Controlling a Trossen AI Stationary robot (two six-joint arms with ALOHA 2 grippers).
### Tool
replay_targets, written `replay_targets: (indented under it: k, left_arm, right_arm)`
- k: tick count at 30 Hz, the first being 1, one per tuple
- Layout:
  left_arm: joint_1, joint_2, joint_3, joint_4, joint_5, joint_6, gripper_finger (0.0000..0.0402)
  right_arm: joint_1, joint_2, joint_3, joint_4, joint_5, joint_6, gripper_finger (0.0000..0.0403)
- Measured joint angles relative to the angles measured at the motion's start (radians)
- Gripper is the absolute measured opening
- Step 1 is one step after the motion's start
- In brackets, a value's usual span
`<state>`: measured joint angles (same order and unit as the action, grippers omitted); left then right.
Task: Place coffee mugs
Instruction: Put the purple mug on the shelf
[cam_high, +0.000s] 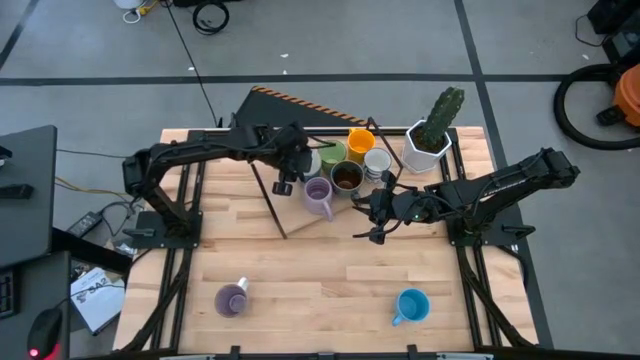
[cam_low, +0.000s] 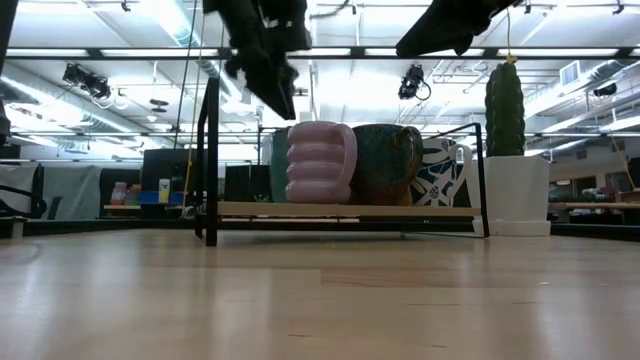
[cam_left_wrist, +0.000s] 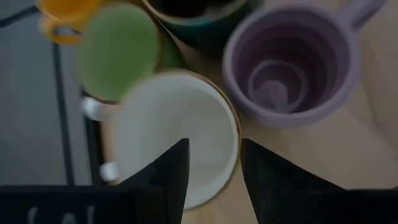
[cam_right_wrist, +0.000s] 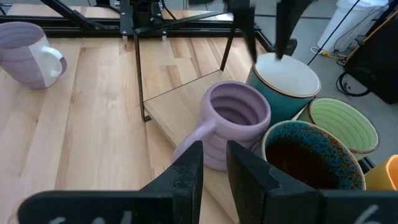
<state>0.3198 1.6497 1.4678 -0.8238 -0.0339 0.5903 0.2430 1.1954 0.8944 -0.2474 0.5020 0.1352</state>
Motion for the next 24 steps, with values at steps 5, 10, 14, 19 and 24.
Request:
replay_targets:
  k: [5,10,14,19,24]
  left_arm:
    - [-0.047,-0.002,0.158,-0.179,-0.012,-0.101,0.0151]
    - [-0.188,-0.002,0.278,-0.398,-0.015,-0.272,0.0150]
    - [-0.340,-0.002,0.308,-0.558,-0.016,-0.433,0.0150]
    - [-0.538,-0.003,0.277,-0.624,-0.017,-0.714,0.0150]
    - [-0.748,-0.002,0.196,-0.592,0.014,-0.971,0.0150]
  right_arm:
    - [0.000,0.000,0.000,0.000,0.000,-0.004,0.0077]
    - [0.000,0.000,0.000,0.000,0.000,-0.008,0.0077]
    - [0.000,0.000,0.000,0.000,0.001,-0.024,0.0077]
    - [0.000,0.000,0.000,0.000,0.001,-0.034,0.0077]
    - [0.000,0.000,0.000,0.008,0.001,-0.075,0.0077]
